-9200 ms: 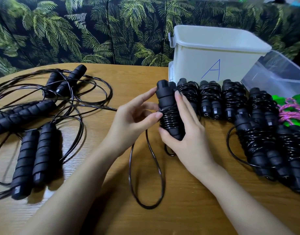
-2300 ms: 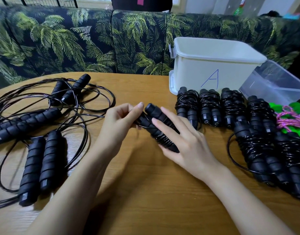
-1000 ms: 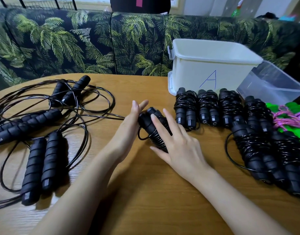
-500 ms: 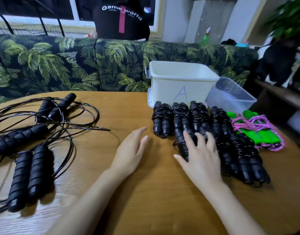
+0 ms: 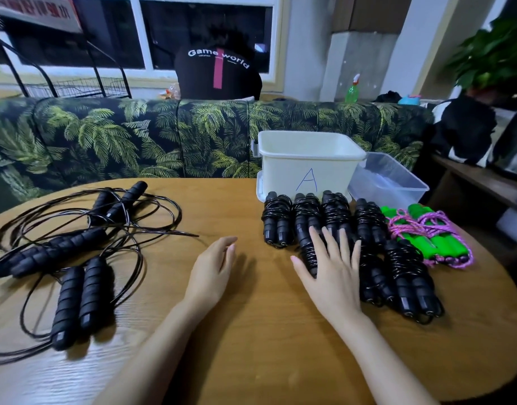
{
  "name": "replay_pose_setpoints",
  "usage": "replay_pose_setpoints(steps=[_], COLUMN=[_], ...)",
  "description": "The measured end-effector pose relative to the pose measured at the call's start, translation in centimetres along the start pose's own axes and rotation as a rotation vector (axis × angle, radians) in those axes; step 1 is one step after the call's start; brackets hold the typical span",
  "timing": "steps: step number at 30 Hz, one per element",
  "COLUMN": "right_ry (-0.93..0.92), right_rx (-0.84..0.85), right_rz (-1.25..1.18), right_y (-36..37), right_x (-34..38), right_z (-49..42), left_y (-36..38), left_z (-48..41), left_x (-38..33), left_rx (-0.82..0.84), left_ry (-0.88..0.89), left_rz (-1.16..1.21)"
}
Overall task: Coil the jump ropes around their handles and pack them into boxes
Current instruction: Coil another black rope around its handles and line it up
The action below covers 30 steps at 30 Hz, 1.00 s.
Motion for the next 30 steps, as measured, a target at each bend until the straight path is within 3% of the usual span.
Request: replay_pose_setpoints(steps=[4,12,16,20,23,27,30], right_ry=[-0.147,-0.460,-0.631,-0.767,-0.857,-0.898,-0.897], right_rx=[0.009,0.289,0.356,0.373,0.381,0.410,0.389], right_rz=[-0.110,-0.142,-0.139,-0.119,-0.065,-0.055,-0.064], right_y=[-1.8,0.6,3.3,6.2,8.2,9.8,10.0], right_x=[3.0,14.9,21.9,27.7,30.6,31.7,30.6], right_z=[1.3,6.0,8.3,8.8,8.4,7.1,5.4], left_y=[-3.4,-12.5,-17.7,-19.3,-18.4,-17.8,-17.7], left_z=[2.2,6.6,9.3,11.4,11.1,10.2,9.9], left_x=[-0.9,-1.0,2.9,6.4,7.1,7.9,7.5], left_rx=[0.042,0.000,-0.042,0.079,0.153,0.118,0.079], left_ry=[0.016,0.063,-0.099,-0.352,-0.382,-0.426,-0.296], left_rz=[-0.103,-0.412,-0.548,-0.616,-0.702,-0.594,-0.426])
Point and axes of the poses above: each hand's wrist, its own z-axis away from the middle knuckle, its own y-axis out of the palm, x = y × z, the point moved 8 cm from there along -z, towards the middle knuckle, and after that the axes turned 14 degrees about y, right-handed, at the moved point
